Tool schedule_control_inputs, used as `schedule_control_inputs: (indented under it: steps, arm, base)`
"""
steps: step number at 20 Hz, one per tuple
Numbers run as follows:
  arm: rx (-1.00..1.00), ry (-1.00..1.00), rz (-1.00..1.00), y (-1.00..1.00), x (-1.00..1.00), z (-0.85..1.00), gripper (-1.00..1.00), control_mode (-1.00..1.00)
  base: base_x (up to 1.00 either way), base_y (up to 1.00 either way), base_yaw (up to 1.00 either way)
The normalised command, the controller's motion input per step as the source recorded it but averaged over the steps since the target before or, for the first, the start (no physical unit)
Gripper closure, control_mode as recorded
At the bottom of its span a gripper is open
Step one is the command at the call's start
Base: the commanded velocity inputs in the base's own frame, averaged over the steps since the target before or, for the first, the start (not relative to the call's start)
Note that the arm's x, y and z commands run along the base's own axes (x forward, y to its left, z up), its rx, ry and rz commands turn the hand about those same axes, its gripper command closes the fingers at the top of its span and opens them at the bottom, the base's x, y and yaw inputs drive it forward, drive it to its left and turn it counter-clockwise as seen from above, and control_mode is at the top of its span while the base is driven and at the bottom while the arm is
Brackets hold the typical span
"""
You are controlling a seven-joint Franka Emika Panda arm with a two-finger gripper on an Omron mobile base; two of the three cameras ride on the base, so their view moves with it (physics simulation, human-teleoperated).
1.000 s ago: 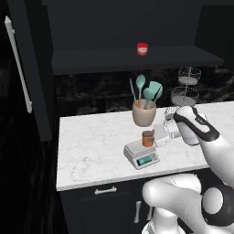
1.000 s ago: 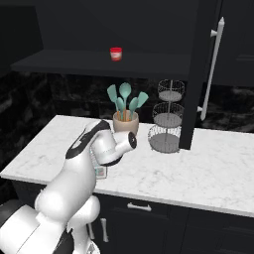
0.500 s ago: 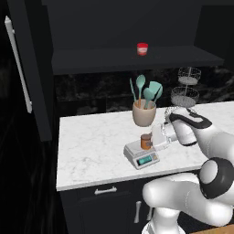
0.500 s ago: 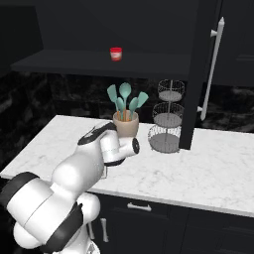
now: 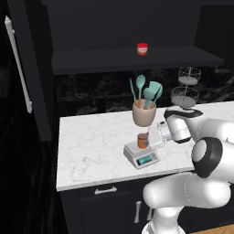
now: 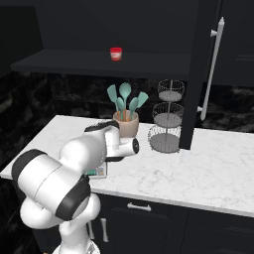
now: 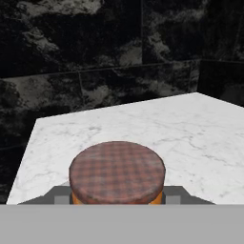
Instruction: Pick the jam and place it on the digital scale for weighing, and close the cabinet.
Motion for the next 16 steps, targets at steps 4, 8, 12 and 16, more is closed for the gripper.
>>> schedule_control_inputs:
  steps: [4, 8, 12, 16]
  arm:
    - [0.00, 0.00, 0.00, 0.03, 0.32, -0.18, 1.00, -1.00]
    - [0.00, 0.00, 0.00, 0.05, 0.16, -0.28, 1.00, -1.00]
    - [0.00, 0.00, 0.00, 0.01, -0.09, -0.27, 1.00, -1.00]
    - [0.00, 0.00, 0.00, 0.00, -0.29, -0.21, -1.00, -1.00]
  base:
    - [0.00, 0.00, 0.00]
    - [0.00, 0.00, 0.00]
    - [0.00, 0.00, 0.00]
    - [0.00, 0.00, 0.00]
